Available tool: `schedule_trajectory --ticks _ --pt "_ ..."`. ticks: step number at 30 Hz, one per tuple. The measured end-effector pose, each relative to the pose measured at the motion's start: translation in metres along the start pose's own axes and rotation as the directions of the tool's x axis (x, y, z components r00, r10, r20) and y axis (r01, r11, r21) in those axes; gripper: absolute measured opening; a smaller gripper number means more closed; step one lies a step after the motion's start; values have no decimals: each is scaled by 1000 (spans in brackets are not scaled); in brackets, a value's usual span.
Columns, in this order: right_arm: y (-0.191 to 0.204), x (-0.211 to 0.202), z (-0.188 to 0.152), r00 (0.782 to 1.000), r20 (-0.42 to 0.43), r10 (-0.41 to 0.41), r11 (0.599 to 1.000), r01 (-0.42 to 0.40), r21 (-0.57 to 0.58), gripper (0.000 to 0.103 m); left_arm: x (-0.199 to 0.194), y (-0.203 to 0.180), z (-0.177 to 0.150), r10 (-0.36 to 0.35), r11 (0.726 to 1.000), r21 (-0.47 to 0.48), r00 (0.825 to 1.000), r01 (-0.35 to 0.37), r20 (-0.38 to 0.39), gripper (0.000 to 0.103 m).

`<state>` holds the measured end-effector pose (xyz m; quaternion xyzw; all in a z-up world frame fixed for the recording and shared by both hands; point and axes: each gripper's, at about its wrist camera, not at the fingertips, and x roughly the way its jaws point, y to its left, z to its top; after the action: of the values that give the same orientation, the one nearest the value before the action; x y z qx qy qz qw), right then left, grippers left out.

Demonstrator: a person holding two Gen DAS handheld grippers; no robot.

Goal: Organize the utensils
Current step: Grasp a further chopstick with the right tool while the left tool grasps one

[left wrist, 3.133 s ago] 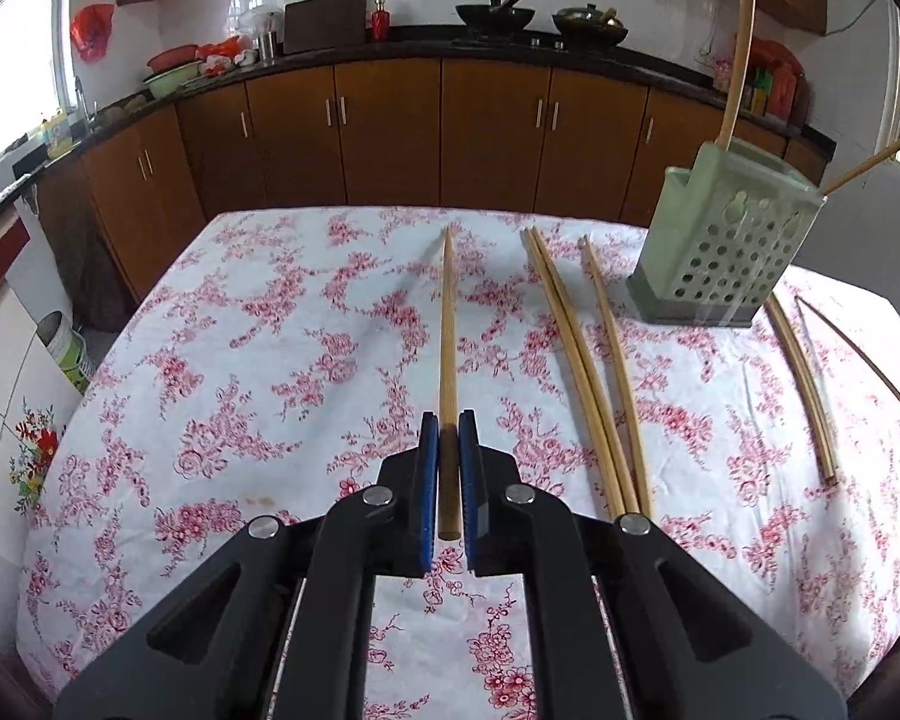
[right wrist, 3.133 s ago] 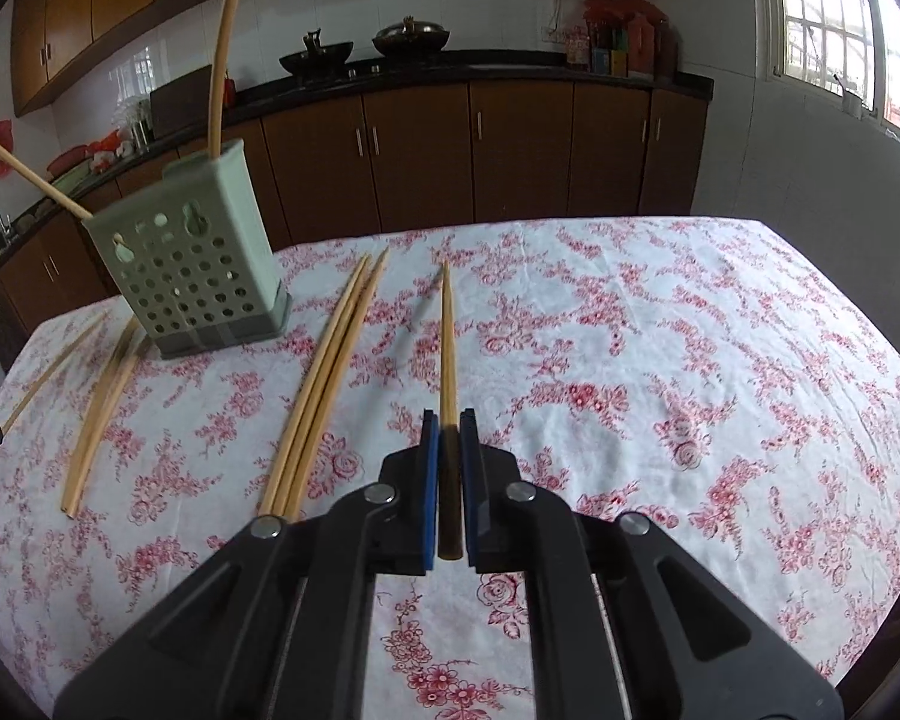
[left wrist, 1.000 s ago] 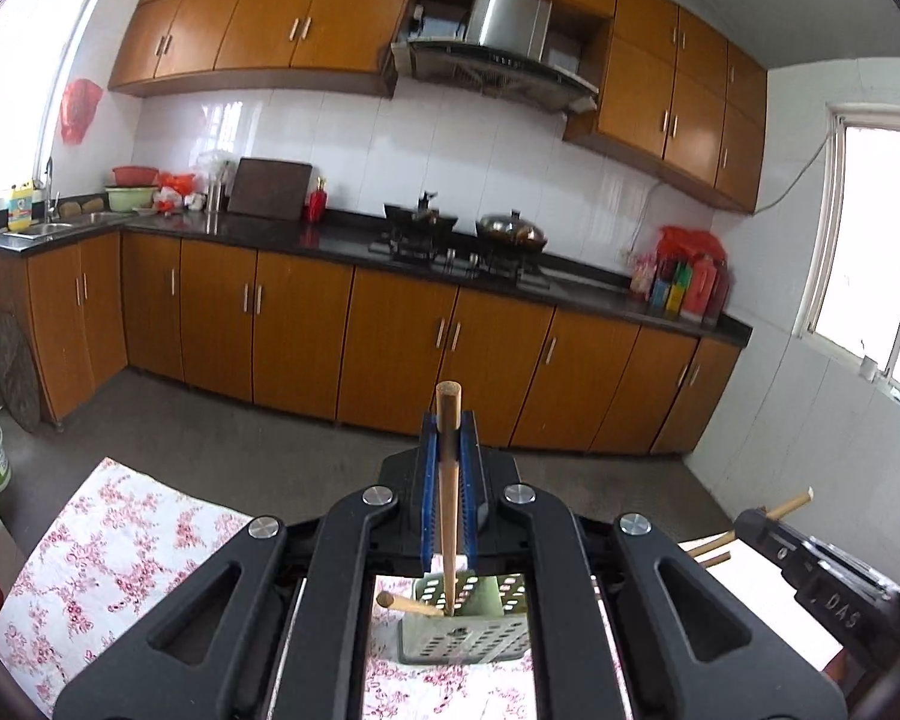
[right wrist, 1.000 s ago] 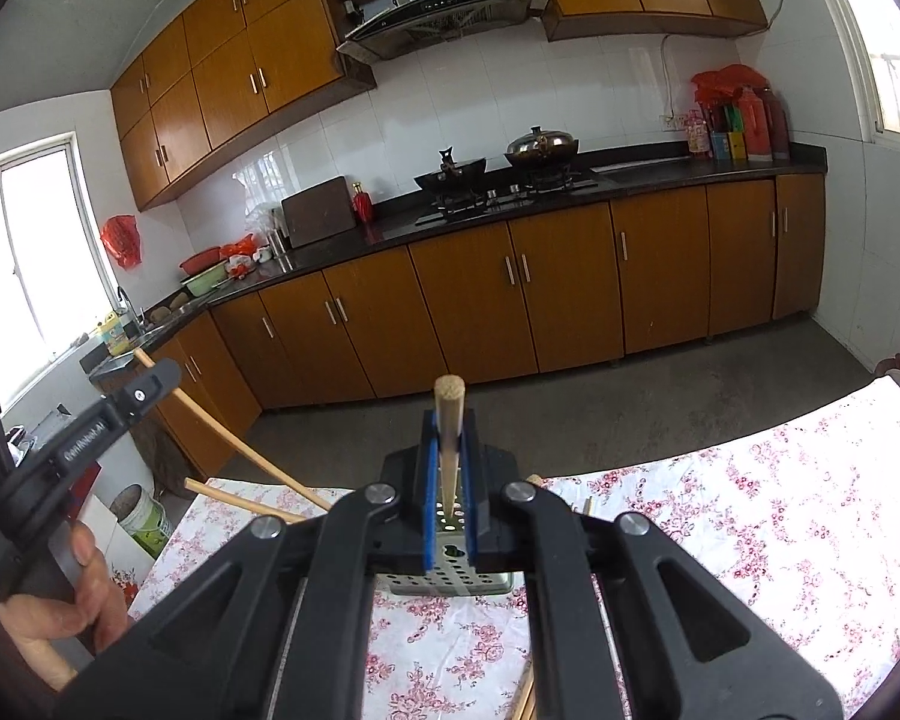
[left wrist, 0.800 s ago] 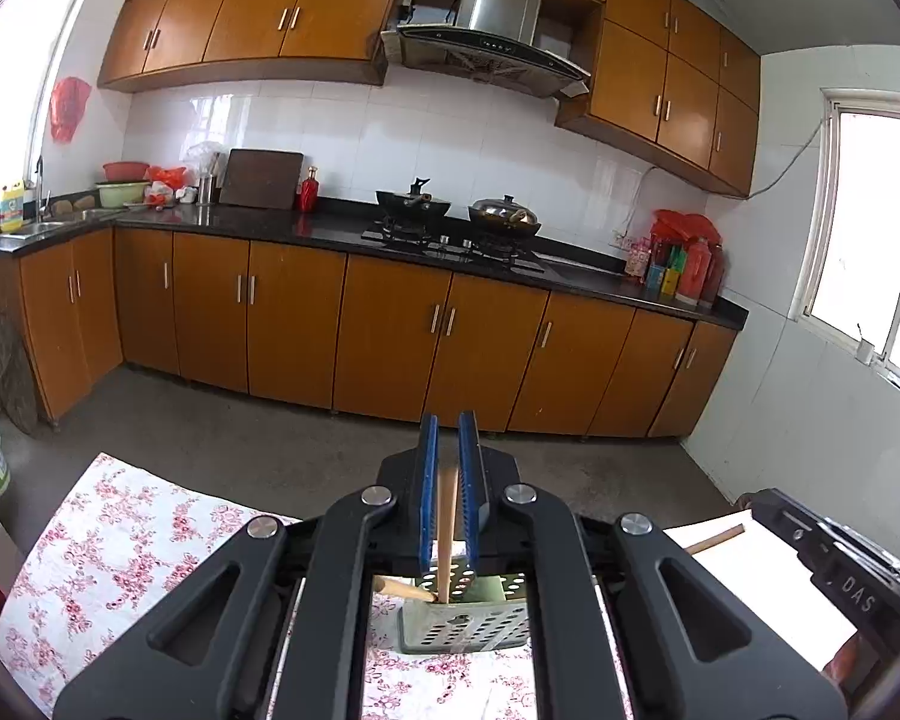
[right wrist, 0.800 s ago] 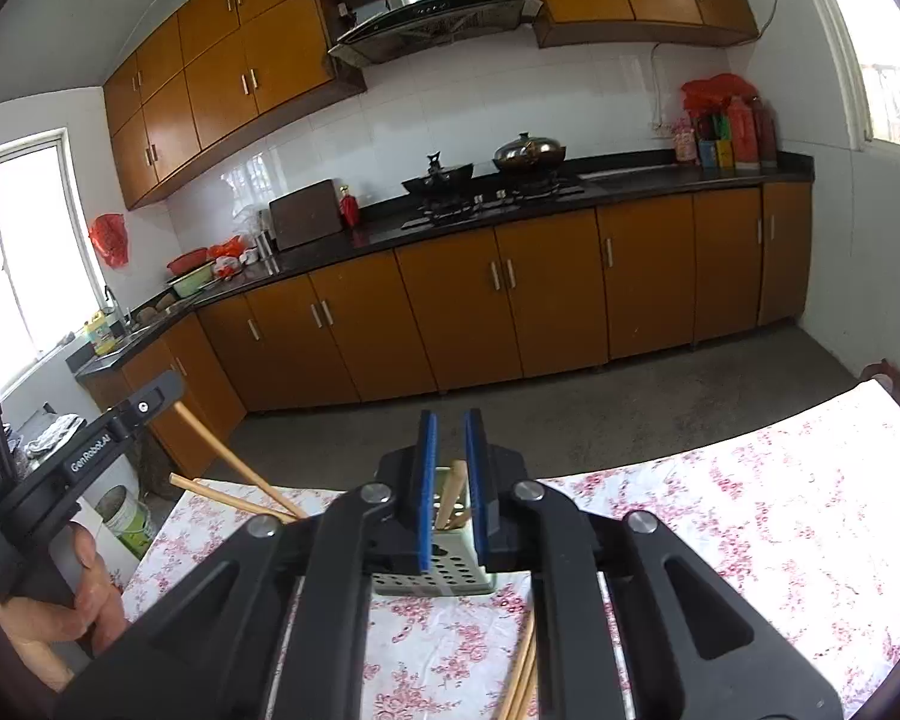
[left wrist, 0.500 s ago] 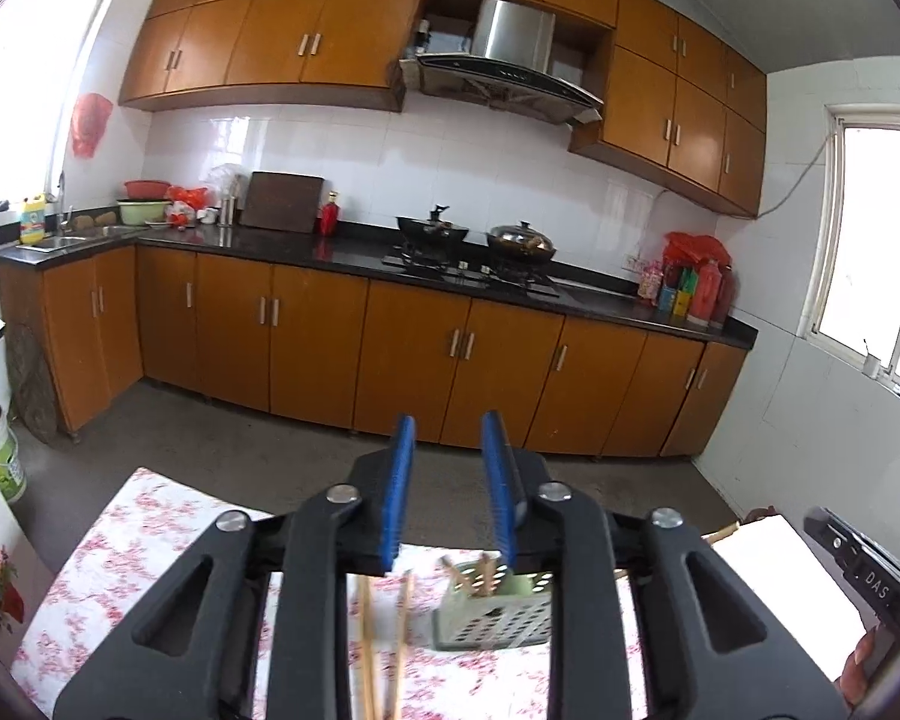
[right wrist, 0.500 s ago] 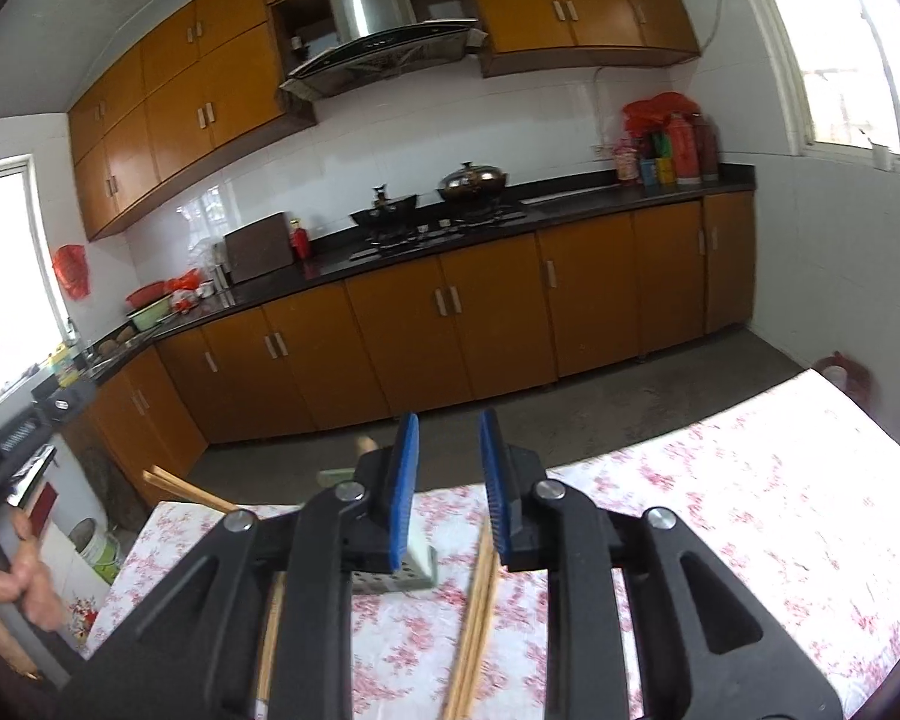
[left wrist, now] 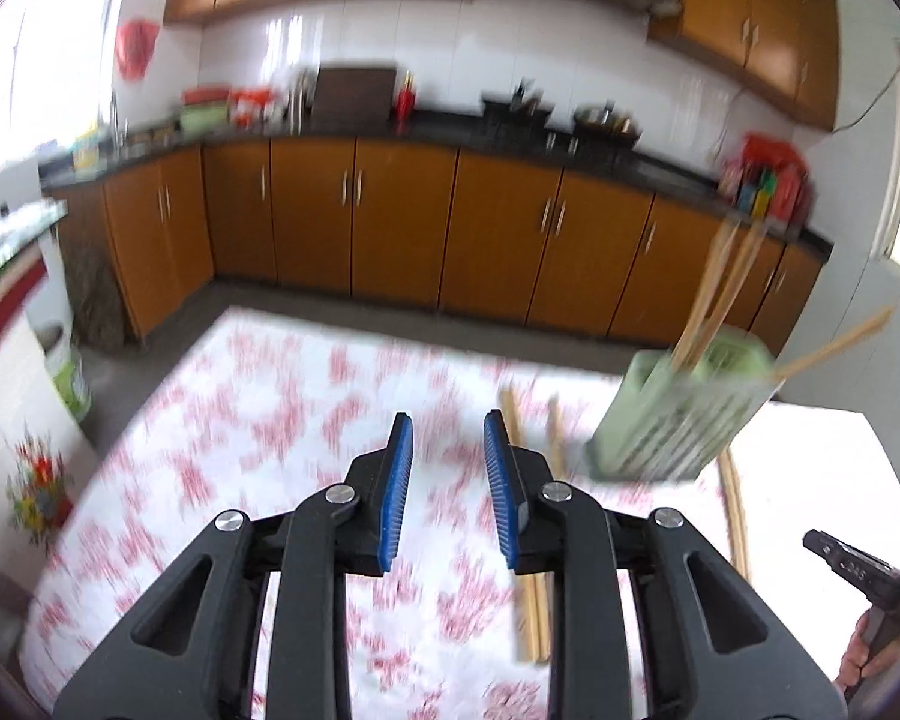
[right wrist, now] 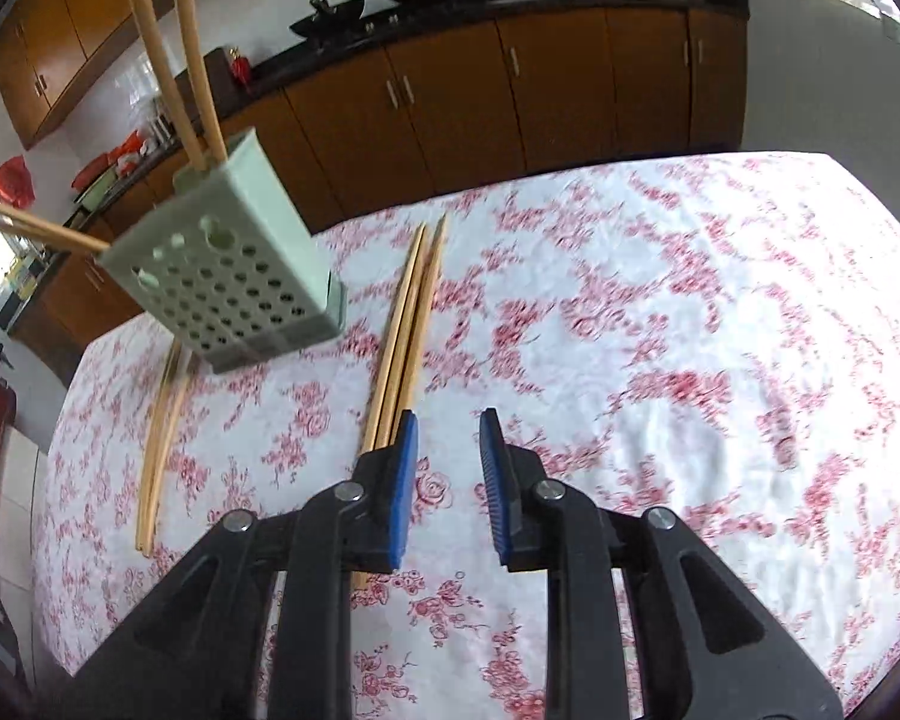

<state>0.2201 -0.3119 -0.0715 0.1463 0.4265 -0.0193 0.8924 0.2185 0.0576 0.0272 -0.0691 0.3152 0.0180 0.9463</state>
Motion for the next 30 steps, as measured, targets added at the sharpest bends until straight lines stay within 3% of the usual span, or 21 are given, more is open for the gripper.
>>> schedule_trajectory --ticks 6,17,20,22,25,27,30 --pt "23 39 -3 998 -54 -12 999 10 -46 21 36 9 -34 -5 1000 -21 992 3 -126 26" --pt "34 59 -7 992 -50 -114 989 109 -102 13 59 3 -55 -30 1000 -9 980 29 -195 26" --pt "30 57 -5 993 -48 -109 988 103 -111 13 64 1 -58 -47 999 -10 977 46 -210 26" --pt "31 56 -5 989 -41 -139 982 132 -135 8 67 -1 -60 -62 998 -12 974 61 -220 26" --pt "17 52 -1 980 -28 -196 979 194 -66 8 72 -7 -65 -104 995 -18 965 103 -239 26" --pt "4 49 1 984 -26 -178 984 177 -16 8 76 -12 -69 -128 992 -10 959 130 -253 26" --pt "5 47 0 983 -22 -180 983 179 -39 8 85 -22 -75 -147 988 5 949 154 -280 25"
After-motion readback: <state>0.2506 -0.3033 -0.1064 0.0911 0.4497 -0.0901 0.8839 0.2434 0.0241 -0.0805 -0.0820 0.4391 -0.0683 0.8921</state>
